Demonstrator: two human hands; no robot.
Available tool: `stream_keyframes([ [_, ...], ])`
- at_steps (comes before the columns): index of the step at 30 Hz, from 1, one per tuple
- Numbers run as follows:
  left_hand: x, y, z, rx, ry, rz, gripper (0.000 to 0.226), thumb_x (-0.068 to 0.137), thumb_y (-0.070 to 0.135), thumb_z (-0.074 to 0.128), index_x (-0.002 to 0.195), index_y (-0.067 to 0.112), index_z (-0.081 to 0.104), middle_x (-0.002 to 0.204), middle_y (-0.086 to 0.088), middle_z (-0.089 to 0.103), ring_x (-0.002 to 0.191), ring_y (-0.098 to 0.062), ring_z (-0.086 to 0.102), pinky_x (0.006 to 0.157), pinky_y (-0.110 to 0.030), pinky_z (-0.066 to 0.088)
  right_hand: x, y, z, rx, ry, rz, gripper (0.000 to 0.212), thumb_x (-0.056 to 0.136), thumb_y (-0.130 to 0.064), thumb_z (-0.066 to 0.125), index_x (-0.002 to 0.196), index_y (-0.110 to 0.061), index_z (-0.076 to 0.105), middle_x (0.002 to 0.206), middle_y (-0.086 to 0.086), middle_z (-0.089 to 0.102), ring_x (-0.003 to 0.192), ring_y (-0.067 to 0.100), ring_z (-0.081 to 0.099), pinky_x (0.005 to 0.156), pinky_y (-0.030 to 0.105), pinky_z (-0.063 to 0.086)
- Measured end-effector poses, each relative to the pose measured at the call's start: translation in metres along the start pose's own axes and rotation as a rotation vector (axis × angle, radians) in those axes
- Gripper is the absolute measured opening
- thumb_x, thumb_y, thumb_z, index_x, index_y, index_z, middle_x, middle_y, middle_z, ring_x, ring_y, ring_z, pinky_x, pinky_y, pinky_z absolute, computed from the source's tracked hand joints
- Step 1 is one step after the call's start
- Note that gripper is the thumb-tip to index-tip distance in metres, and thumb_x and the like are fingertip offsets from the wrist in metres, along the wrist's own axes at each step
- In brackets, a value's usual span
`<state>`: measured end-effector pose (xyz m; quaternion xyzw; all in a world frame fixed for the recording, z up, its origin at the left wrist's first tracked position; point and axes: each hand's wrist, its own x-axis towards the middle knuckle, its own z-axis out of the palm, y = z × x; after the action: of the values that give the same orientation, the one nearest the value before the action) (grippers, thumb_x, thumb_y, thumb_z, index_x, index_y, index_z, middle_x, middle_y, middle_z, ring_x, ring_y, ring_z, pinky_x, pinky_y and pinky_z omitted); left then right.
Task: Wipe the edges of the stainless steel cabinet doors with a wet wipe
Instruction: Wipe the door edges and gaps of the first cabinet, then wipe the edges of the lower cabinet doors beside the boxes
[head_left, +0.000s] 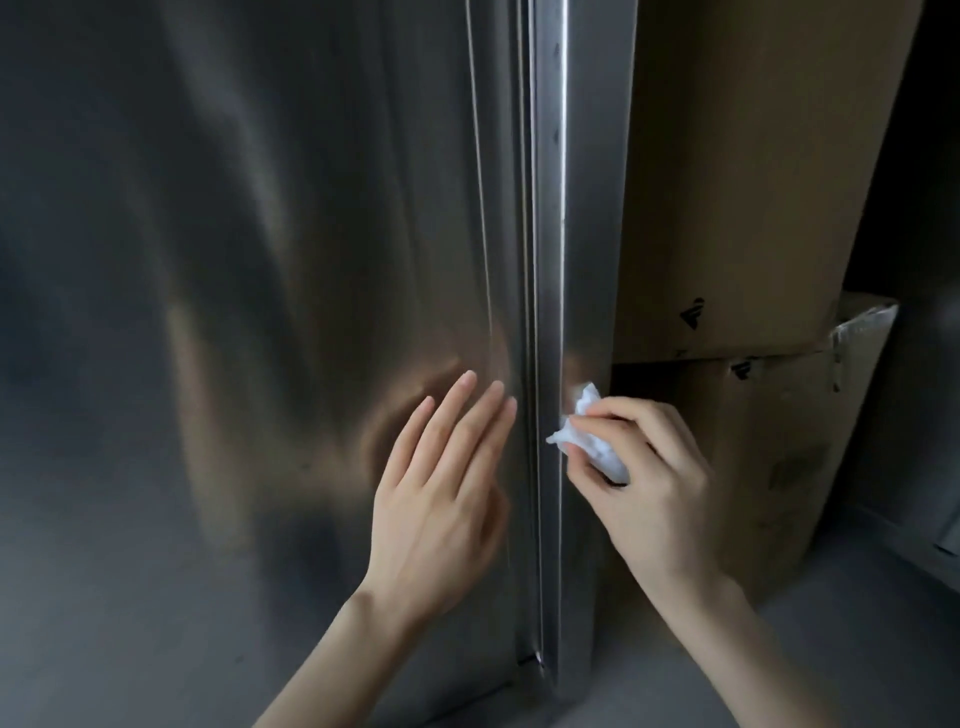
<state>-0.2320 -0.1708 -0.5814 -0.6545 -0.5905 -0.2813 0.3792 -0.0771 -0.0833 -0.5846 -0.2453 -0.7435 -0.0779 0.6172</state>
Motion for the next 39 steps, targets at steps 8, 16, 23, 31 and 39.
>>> stream_keyframes([
  [8, 0.077, 0.039, -0.077, -0.224, -0.191, 0.084, 0.048, 0.085, 0.004, 0.041, 0.130, 0.005, 0.060, 0.136, -0.007, 0.058, 0.134, -0.022, 0.045, 0.104, -0.041, 0.041, 0.078, -0.004, -0.091, -0.044, -0.110, 0.122, 0.011, 0.073, 0.006, 0.071, 0.082, -0.001, 0.073, 0.087, 0.010, 0.066, 0.082, 0.020, 0.062, 0.081, 0.017, 0.049],
  [16, 0.267, 0.084, -0.166, -0.333, -0.335, 0.244, 0.049, 0.083, 0.013, 0.047, 0.130, 0.006, 0.061, 0.135, -0.006, 0.059, 0.134, -0.021, 0.045, 0.113, -0.036, 0.033, 0.262, 0.003, -0.226, -0.205, -0.106, 0.226, 0.008, 0.077, 0.004, 0.067, 0.079, -0.001, 0.073, 0.083, 0.010, 0.066, 0.077, 0.021, 0.063, 0.079, 0.019, 0.050],
  [23, 0.462, 0.125, -0.236, -0.439, -0.297, 0.328, 0.050, 0.087, 0.028, 0.045, 0.132, 0.011, 0.060, 0.134, -0.006, 0.060, 0.129, -0.025, 0.052, 0.110, -0.040, 0.033, 0.442, 0.015, -0.352, -0.392, -0.107, 0.238, 0.006, 0.075, -0.001, 0.070, 0.078, -0.004, 0.073, 0.084, 0.009, 0.066, 0.075, 0.021, 0.062, 0.075, 0.021, 0.048],
  [31, 0.622, 0.170, -0.278, -0.459, -0.167, 0.301, 0.053, 0.087, 0.030, 0.047, 0.136, 0.011, 0.056, 0.139, -0.006, 0.056, 0.136, -0.024, 0.044, 0.112, -0.041, 0.031, 0.583, 0.055, -0.437, -0.490, -0.068, 0.089, 0.009, 0.081, -0.005, 0.065, 0.081, -0.003, 0.073, 0.086, 0.009, 0.066, 0.078, 0.023, 0.064, 0.075, 0.027, 0.051],
  [39, 0.712, 0.198, -0.260, -0.445, -0.033, 0.309, 0.052, 0.088, 0.029, 0.046, 0.135, 0.010, 0.057, 0.138, -0.006, 0.056, 0.135, -0.024, 0.045, 0.113, -0.041, 0.030, 0.659, 0.114, -0.458, -0.524, -0.005, -0.027, 0.008, 0.079, -0.003, 0.066, 0.083, -0.002, 0.073, 0.087, 0.010, 0.065, 0.081, 0.022, 0.063, 0.082, 0.020, 0.046],
])
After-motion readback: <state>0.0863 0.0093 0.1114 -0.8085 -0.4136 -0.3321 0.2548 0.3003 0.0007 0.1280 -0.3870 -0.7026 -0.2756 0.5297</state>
